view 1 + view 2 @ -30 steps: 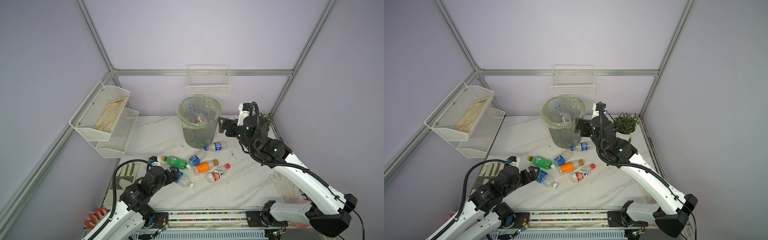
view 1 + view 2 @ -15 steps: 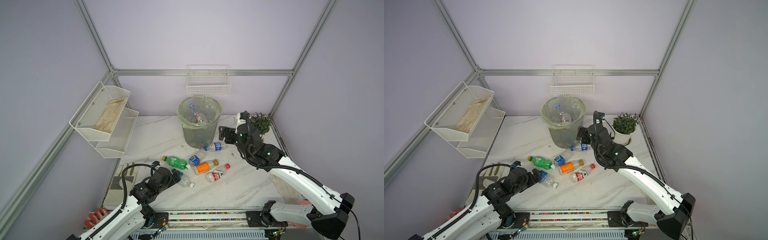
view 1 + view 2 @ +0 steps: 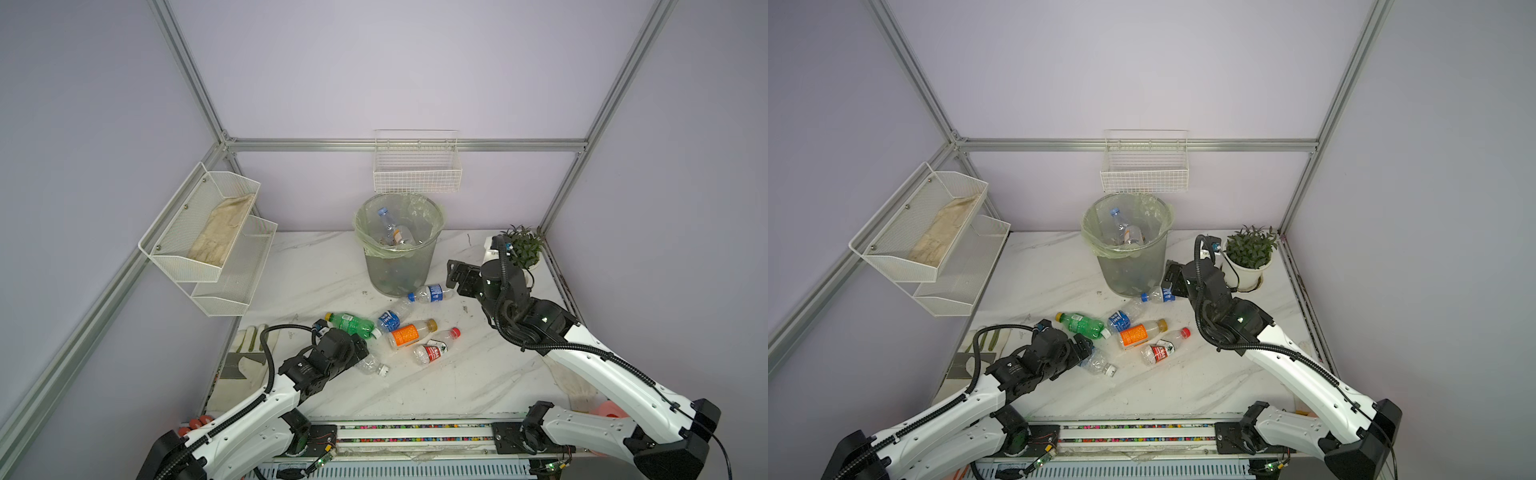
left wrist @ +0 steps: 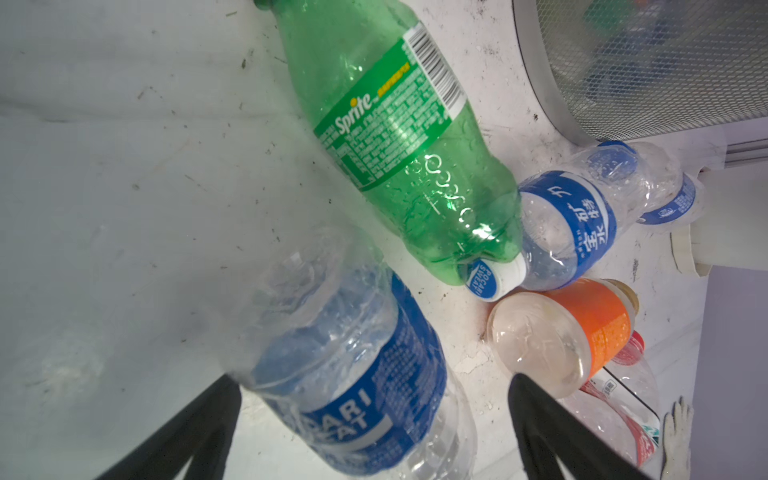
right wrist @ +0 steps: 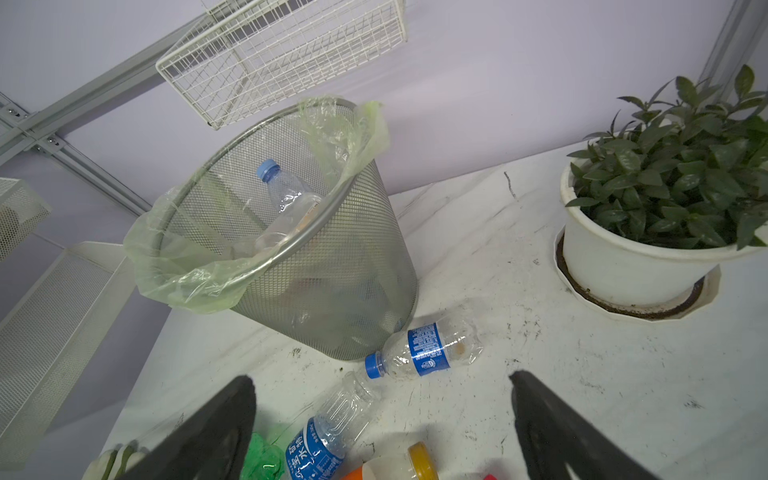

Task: Throw the plastic bottles in the bin
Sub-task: 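Close the left gripper around the clear Pocari Sweat bottle, then lift the Pocari Sweat bottle with the left gripper toward the wastebasket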

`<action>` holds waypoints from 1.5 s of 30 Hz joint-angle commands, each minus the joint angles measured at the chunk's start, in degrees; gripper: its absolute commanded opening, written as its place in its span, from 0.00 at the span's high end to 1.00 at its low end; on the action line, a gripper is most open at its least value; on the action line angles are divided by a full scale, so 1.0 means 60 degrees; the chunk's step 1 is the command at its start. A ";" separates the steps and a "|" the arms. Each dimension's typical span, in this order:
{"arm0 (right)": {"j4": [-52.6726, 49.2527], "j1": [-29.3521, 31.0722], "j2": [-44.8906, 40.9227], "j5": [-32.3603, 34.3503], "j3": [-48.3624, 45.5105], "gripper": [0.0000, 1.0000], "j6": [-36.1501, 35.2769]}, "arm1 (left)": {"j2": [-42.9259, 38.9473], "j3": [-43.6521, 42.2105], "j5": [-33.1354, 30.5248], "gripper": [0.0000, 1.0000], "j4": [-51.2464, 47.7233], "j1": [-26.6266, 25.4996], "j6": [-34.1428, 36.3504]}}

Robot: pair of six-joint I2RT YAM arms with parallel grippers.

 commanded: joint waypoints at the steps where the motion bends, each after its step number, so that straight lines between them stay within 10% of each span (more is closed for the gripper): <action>1: -0.0003 -0.0008 -0.0367 0.0439 -0.0156 0.03 0.0322 | 0.0244 -0.0373 -0.0090 0.04 0.0648 -0.0037 -0.0159; 17: -0.0070 -0.0015 -0.0677 0.0488 -0.0369 0.03 0.0531 | 0.0859 -0.0812 -0.0321 0.24 0.1060 -0.0037 -0.0575; 29: -0.0091 -0.0015 -0.0910 0.0489 -0.0507 0.03 0.0604 | 0.0193 -0.0988 -0.0409 0.58 0.0853 -0.0031 -0.0709; 45: -0.0164 -0.0015 -0.1305 0.0429 -0.0727 0.03 0.0736 | -0.4138 -0.0751 -0.1556 0.89 -0.0059 -0.0064 -0.0165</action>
